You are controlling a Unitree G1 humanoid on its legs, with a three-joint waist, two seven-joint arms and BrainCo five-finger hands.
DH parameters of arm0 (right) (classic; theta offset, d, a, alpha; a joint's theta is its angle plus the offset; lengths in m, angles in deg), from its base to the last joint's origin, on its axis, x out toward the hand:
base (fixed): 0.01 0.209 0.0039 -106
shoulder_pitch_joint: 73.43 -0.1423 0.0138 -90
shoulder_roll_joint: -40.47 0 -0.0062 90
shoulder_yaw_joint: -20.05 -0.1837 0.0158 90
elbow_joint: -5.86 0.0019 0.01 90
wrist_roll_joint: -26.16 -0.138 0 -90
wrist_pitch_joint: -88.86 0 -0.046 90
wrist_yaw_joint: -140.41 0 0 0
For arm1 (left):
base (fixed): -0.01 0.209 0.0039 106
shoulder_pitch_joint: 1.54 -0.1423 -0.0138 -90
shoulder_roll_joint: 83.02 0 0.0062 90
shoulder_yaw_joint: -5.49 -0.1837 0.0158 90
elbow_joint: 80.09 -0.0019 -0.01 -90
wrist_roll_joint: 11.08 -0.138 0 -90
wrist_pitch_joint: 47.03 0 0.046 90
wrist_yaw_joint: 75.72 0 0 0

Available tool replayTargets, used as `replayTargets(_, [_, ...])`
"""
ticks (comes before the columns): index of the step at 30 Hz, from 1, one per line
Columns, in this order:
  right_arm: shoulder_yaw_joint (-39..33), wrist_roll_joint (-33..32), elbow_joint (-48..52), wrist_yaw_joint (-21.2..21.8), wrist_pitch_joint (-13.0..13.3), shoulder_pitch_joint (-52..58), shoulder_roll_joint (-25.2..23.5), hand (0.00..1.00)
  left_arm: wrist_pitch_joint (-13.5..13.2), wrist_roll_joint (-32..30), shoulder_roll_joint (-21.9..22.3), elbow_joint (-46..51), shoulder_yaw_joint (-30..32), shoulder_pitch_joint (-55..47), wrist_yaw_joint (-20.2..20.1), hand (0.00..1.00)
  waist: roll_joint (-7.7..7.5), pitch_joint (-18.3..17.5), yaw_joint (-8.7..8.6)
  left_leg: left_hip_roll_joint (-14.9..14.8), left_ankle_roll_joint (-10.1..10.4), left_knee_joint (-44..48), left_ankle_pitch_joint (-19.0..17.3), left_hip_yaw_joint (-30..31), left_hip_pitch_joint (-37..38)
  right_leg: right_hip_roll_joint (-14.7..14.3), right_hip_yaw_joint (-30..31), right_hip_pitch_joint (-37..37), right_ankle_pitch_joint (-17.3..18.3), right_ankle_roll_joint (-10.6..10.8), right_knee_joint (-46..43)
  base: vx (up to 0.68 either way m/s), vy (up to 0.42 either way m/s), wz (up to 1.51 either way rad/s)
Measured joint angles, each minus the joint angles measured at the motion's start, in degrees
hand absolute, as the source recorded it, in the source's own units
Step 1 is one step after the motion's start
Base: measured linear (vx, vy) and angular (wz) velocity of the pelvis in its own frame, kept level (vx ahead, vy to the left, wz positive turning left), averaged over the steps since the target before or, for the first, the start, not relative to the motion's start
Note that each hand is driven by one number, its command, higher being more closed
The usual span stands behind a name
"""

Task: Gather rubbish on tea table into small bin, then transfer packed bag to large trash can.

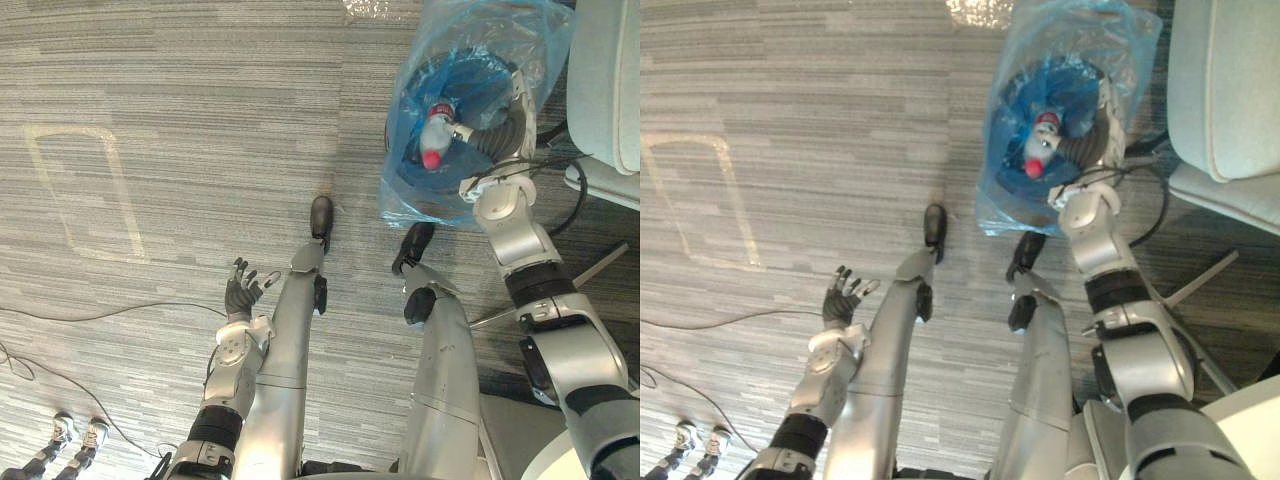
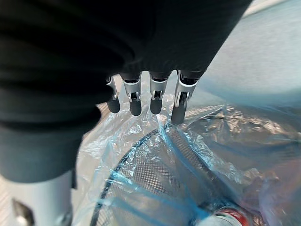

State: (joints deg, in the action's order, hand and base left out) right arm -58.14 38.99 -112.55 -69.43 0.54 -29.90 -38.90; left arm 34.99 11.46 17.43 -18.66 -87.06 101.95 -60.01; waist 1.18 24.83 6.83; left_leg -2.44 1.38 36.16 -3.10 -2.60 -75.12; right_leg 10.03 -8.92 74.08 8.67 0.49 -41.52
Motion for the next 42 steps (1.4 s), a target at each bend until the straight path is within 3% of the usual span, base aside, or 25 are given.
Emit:
replayTargets(2, [0.8, 1.5, 2.8, 0.1, -0.1, 1.4, -2.1, 0.0, 0.1, 0.0, -0.8, -3.0, 0.6, 2.2, 0.0, 0.0, 0.0, 0.0, -1.04, -0.3, 0.0, 0.0, 0.0, -0.1, 0.0, -0.3, 0.0, 0.0, -0.3, -0.2, 0.1, -0.05, 0.0, -0.1])
replayTargets(5, [0.8, 4.5, 5.4, 0.2, -0.3, 3.9, -4.3, 0.0, 0.1, 0.0, -0.7, -3.9, 2.1, 2.4, -0.2, 0.0, -0.09, -0.1, -1.29, -1.4, 0.2, -0.1, 0.2, -0.4, 0.3, -1.5, 0.2, -0.4, -1.4, -0.5, 1.4, -0.05, -0.004, -0.22])
replayTargets(11, [1.9, 9.8, 6.7, 1.5, -0.9, 8.4, -5.9, 0.0, 1.2, -1.0, -0.5, -7.9, 2.8, 2.4, -0.2, 0.0, -0.19, -0.3, -1.2, -2.2, -0.3, -3.5, 0.3, -2.1, 4.8, -2.4, 1.1, -4.2, -2.9, 0.0, 5.3, -0.04, -0.002, -0.14])
replayTargets(14, [3.0, 11.8, 7.4, 1.9, -1.3, 10.2, -7.0, 0.0, 1.4, -1.1, -1.0, -9.2, 2.8, 2.2, -0.2, 0.0, -1.04, -1.1, -1.06, -2.9, -0.2, -5.1, 0.9, -3.0, 6.0, -2.8, 1.0, -5.5, -4.1, -0.3, 7.6, -0.01, 0.005, -0.08])
replayTargets(21, [5.9, 14.3, 7.4, 3.6, -1.4, 11.4, -10.7, 0.0, 2.2, -1.4, -0.9, -10.8, 2.8, 2.2, -0.1, 0.0, -1.34, -1.3, -0.67, -3.1, -0.1, -6.0, 1.0, -3.5, 8.3, -3.0, 0.9, -8.4, -4.8, -0.1, 10.0, 0.0, 0.006, -0.03])
replayTargets(28, [8.7, 16.6, 7.4, 4.0, -1.5, 11.8, -11.5, 0.0, 2.2, -2.2, -0.9, -11.7, 2.9, 2.2, -0.1, 0.0, -1.33, -1.3, -0.54, -3.2, -0.1, -7.0, 1.0, -4.0, 9.5, -3.3, 1.0, -9.8, -5.6, 0.2, 11.9, 0.0, 0.005, -0.03])
replayTargets(34, [9.8, 23.5, 6.7, 4.5, -2.9, 13.2, -12.7, 0.0, 2.1, -2.2, -0.7, -12.5, 3.3, 2.2, 0.2, 0.0, -1.4, -1.4, -0.34, -3.7, -0.2, -7.6, 1.0, -4.4, 10.5, -3.9, 1.2, -11.3, -6.6, 0.4, 14.1, 0.0, 0.005, -0.07])
replayTargets(42, [8.9, 27.6, -3.5, 4.6, -6.4, 11.8, -16.1, 0.0, 2.0, -2.2, -0.4, -13.0, 3.9, 2.6, 0.5, 0.0, -1.38, -1.5, -0.34, -3.9, -0.2, -8.1, 1.0, -4.6, 10.2, -4.2, 1.3, -11.1, -7.0, 0.4, 15.2, 0.0, -0.001, -0.03])
